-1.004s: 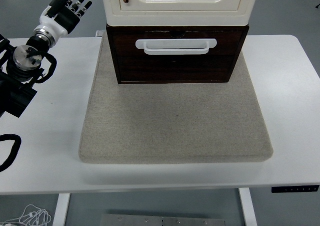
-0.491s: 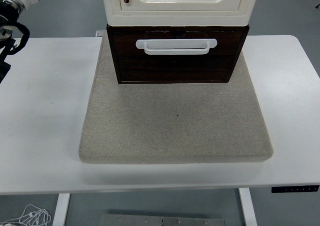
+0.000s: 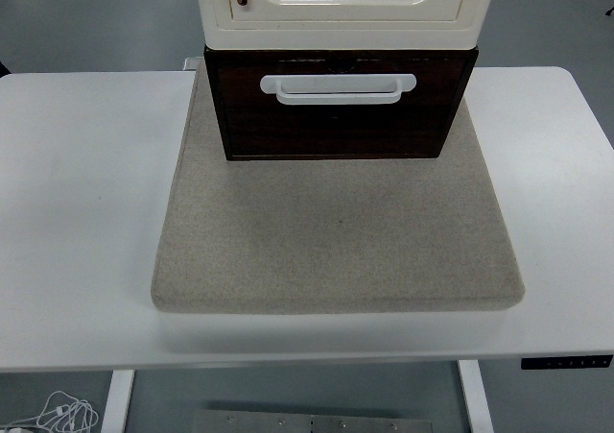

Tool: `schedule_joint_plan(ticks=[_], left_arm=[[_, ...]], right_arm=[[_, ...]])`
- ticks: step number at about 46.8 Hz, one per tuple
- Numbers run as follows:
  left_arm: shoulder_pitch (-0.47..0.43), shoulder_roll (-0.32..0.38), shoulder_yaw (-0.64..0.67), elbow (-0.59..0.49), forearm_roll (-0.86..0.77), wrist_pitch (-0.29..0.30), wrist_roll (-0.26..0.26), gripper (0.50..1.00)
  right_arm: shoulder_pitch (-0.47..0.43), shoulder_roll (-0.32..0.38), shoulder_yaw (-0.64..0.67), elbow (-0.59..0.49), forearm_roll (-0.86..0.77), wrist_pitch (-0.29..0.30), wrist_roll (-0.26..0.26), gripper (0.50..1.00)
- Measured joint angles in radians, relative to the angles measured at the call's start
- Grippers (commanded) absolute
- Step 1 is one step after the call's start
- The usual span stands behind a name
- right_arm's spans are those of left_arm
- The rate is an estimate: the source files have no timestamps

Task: Open the drawer under the combination cabinet

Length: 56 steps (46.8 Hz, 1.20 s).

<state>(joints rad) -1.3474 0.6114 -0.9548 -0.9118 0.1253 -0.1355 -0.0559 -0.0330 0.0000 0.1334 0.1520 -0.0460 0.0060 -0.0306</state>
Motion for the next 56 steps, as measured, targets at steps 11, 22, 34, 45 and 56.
schedule_joint_plan(ticks=[11,22,34,45,56], left_arm=[[-0.11,0.052,0.106,-0.267,0.071,0.008,0.004,1.0],[-0.254,0.073,0.307,-0.435,0.082,0.008,0.009,1.0],[-0.378,0.057,0.523,-0.515,0.209,-0.007,0.095,1.0],[-0.469,-0.028,0.736,-0.588,0.235,-0.013,0.176,1.0],[-0.601,-0.072,0.957,-0.624,0.233,-0.014,0.264,1.0]], right_arm=[[0.0,0.0,0.0,0.0,0.0,0.0,0.0,0.926],[0.0,0.0,0.0,0.0,0.0,0.0,0.0,0.926],[0.0,0.0,0.0,0.0,0.0,0.0,0.0,0.926],[0.0,0.0,0.0,0.0,0.0,0.0,0.0,0.926],[0.0,0.0,0.0,0.0,0.0,0.0,0.0,0.926]])
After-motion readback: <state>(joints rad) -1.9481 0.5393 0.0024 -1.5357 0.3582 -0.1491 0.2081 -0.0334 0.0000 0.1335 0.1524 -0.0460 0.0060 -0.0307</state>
